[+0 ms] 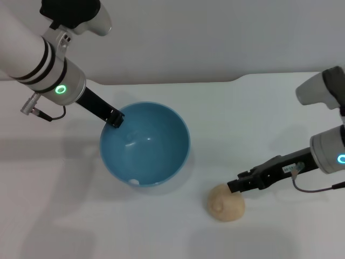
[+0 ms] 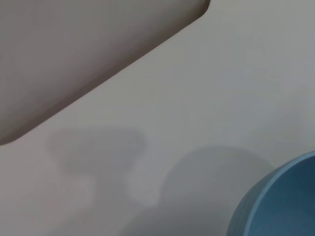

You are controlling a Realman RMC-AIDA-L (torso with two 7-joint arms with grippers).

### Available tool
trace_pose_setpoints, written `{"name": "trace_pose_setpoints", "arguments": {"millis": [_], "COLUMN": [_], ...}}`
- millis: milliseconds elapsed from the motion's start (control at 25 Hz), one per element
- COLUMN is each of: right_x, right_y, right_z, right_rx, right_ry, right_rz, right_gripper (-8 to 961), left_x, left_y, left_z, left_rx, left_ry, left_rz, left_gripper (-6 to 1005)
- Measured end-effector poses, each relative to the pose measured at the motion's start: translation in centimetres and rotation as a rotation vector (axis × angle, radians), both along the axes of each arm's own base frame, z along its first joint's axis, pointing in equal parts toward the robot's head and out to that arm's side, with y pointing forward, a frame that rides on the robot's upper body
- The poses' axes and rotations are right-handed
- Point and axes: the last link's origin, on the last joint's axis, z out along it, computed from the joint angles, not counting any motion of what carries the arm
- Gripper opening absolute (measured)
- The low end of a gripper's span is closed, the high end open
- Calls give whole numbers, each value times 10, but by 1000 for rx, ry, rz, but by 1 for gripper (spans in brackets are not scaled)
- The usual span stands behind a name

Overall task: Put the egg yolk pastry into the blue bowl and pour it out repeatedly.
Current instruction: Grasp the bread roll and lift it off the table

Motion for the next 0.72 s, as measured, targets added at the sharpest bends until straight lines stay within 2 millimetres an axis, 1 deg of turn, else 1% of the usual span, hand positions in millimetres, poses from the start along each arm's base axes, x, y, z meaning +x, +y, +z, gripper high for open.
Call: {"name": "trace_pose_setpoints", "arguments": {"millis": [160, 400, 720], "right_x": [0, 1, 3], "right_y": [-1, 0, 1], "right_z": [-11, -33, -41], "right_rx": [-25, -55, -48], "right_ry": [-14, -63, -121], "right_rz": [-14, -36, -39], "right_gripper": [330, 327, 323], "left_x": [2, 4, 6], "left_y": [1, 0, 0], "left_z": [0, -3, -4], "left_rx": [1, -8, -12], "left_ry": [-3, 2, 4], "left_rz": [-4, -13, -16], "left_gripper": [14, 13, 13]}}
